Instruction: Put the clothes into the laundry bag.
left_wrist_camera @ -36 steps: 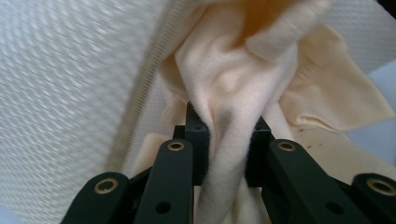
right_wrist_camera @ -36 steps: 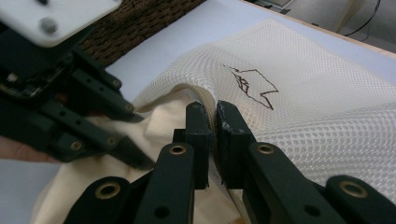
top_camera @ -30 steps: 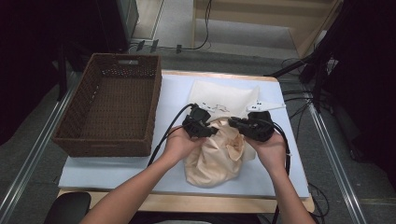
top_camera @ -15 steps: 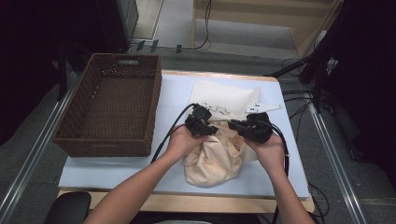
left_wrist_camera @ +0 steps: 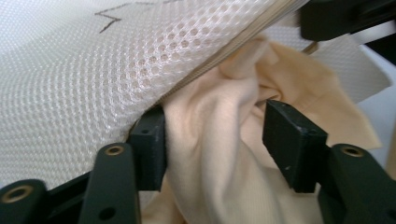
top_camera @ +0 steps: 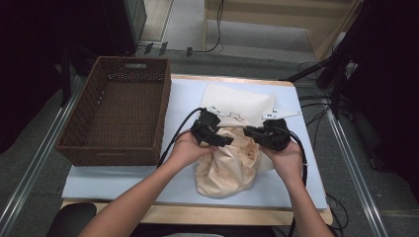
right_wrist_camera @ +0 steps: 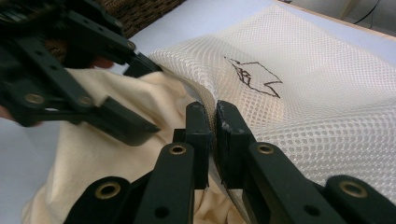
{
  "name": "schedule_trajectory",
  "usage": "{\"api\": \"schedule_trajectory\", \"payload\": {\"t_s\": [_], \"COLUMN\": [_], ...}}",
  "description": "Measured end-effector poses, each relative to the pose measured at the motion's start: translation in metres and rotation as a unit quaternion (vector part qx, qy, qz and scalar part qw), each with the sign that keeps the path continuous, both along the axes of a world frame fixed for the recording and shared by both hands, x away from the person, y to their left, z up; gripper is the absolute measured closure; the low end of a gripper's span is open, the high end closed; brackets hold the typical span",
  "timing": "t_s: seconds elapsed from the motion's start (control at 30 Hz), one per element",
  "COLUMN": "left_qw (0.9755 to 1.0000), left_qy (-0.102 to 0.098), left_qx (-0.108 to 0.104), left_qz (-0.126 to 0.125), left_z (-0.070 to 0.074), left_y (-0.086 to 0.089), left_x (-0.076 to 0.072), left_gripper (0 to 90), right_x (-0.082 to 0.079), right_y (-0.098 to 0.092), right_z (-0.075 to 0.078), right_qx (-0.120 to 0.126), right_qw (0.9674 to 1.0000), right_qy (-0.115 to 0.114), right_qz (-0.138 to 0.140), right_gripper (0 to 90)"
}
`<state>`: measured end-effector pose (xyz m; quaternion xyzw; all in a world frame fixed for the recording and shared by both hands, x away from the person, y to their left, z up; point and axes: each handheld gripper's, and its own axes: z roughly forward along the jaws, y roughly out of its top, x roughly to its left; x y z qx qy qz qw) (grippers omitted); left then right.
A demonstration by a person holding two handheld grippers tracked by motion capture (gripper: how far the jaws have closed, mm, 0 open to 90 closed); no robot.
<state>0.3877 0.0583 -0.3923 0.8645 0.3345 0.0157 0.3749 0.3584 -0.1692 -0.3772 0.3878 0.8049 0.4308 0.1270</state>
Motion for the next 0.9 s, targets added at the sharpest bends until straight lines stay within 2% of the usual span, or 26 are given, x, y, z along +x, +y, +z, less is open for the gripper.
{"api": "schedule_trajectory", "payload": {"t_s": [0.13, 0.23, 0.33, 0.37, 0.47, 0.63, 0.8, 0.9], "left_qw": [0.9998, 0.9997, 0.9995, 0.9993, 0.9993, 0.9994, 0.9993, 0.9994], "left_qy": [-0.003, -0.005, -0.006, 0.001, 0.002, -0.002, 0.002, 0.005], "left_qx": [-0.02, -0.024, -0.028, -0.032, -0.034, -0.023, -0.036, -0.034], "left_qz": [-0.007, -0.009, -0.014, -0.017, -0.017, -0.026, -0.001, 0.005], "left_z": [0.008, 0.013, 0.018, 0.02, 0.023, 0.019, 0.008, 0.004], "left_y": [0.005, 0.01, 0.016, 0.021, 0.028, 0.04, 0.059, 0.063], "left_x": [-0.009, -0.015, -0.02, -0.023, -0.029, -0.041, -0.052, -0.056], "left_gripper": [25.2, 21.1, 20.3, 20.4, 20.2, 20.1, 21.1, 21.5], "right_x": [0.0, 0.0, 0.0, 0.0, 0.0, 0.0, -0.001, 0.0], "right_y": [0.0, 0.0, 0.0, 0.0, 0.0, 0.0, -0.001, -0.001], "right_z": [0.0, 0.0, -0.001, -0.001, -0.001, -0.001, -0.001, -0.001], "right_qx": [0.001, 0.001, 0.0, -0.001, -0.002, -0.002, -0.003, -0.003], "right_qw": [1.0, 1.0, 1.0, 1.0, 1.0, 1.0, 1.0, 1.0], "right_qy": [0.001, 0.002, 0.004, 0.003, 0.003, 0.003, 0.003, 0.004], "right_qz": [-0.002, -0.002, -0.002, -0.002, -0.002, -0.002, -0.001, -0.001], "right_gripper": [85.3, 85.2, 85.2, 85.2, 85.2, 85.2, 85.2, 85.2]}}
